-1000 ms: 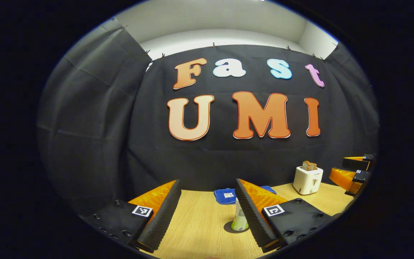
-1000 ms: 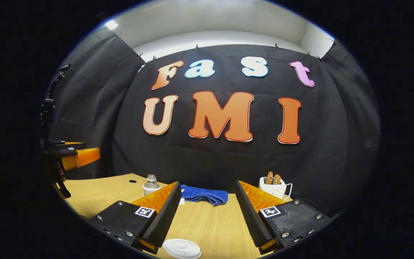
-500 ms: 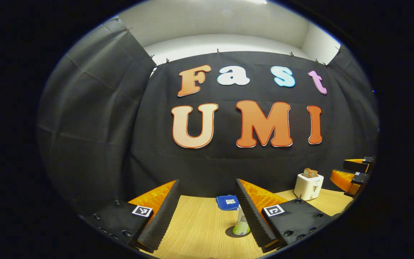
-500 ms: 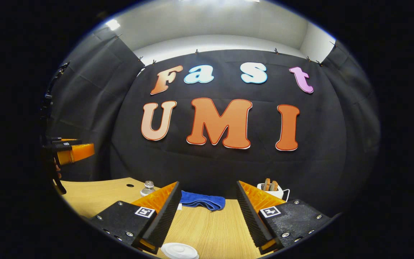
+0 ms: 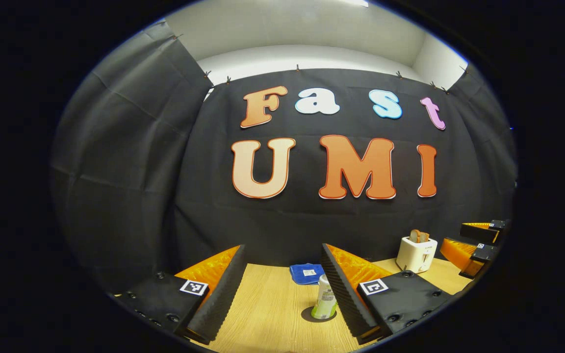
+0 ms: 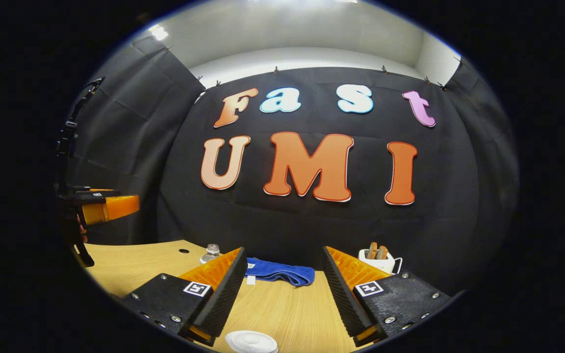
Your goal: Open the teacup lid with one hand, grasp the water bottle and pour water into the teacup with the other hand; after pouring, place the water bottle on the coaster and then close the teacup lid.
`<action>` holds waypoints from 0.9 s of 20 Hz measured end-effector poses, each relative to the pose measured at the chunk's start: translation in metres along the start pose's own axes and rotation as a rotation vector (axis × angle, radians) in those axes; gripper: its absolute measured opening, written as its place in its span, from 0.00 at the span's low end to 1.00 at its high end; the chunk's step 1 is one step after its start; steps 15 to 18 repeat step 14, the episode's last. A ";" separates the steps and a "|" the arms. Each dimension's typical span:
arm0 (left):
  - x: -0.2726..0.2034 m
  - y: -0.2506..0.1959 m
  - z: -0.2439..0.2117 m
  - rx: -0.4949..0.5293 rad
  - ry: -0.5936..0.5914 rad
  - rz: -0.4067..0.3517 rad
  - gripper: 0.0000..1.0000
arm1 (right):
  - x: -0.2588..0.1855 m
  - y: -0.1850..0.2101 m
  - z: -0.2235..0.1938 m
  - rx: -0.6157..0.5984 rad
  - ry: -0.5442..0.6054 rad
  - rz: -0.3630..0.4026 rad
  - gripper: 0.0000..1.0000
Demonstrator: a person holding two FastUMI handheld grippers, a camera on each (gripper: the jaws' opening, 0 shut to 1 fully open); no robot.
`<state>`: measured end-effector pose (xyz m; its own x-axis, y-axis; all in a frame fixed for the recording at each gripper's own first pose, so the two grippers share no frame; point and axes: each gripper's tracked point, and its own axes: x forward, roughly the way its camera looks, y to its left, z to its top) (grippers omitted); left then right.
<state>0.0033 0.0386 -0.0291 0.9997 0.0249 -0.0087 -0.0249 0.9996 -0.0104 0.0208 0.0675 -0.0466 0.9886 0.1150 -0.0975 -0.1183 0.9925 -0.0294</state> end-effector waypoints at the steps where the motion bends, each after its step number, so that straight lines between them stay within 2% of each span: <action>1: 0.001 -0.002 0.001 0.009 -0.003 0.000 0.96 | 0.000 0.000 0.000 0.000 0.001 0.003 0.92; 8: 0.000 -0.006 0.006 0.023 -0.018 0.000 0.96 | -0.001 -0.008 0.012 -0.004 -0.027 -0.007 0.92; 18: 0.000 -0.014 0.007 0.042 -0.029 -0.036 0.96 | -0.002 -0.013 0.007 -0.017 -0.010 -0.024 0.92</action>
